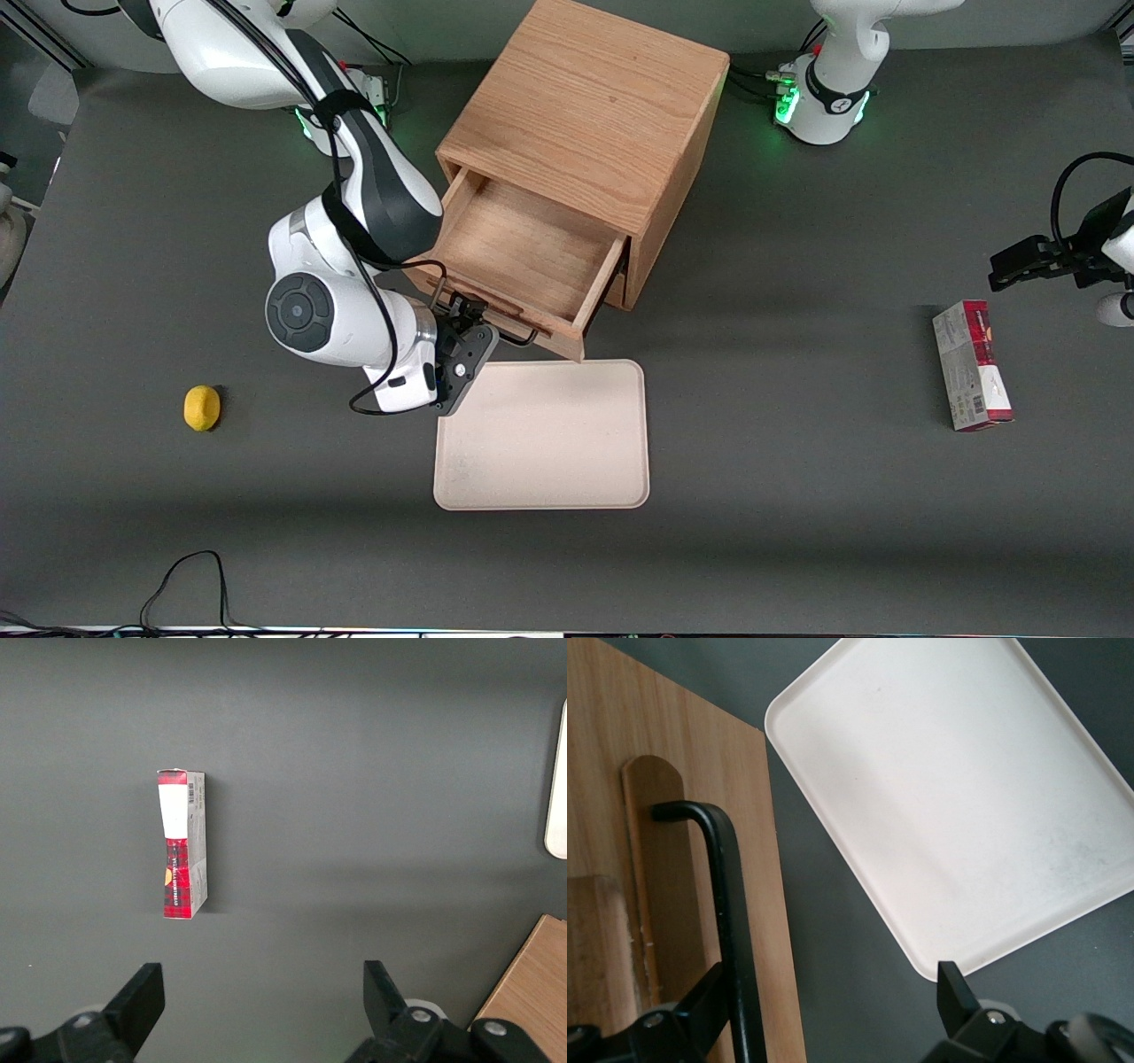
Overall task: Open upper drawer
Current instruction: 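Pull the upper drawer out along its runners with the right gripper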
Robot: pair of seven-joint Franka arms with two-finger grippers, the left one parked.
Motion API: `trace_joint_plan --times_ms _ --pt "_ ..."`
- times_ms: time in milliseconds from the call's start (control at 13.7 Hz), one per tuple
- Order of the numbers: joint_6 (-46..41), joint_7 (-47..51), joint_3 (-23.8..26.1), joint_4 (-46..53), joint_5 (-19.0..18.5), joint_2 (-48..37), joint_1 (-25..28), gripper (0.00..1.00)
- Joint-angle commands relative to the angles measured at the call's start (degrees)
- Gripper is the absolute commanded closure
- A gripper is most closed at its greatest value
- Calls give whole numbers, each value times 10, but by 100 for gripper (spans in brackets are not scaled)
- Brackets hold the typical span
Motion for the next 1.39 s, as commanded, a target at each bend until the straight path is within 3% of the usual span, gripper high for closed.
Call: trace_joint_plan --times_ms 0,1314 --pt "-5 -17 0 30 12 21 -10 0" --pt "-4 -29 0 75 4 61 -32 0"
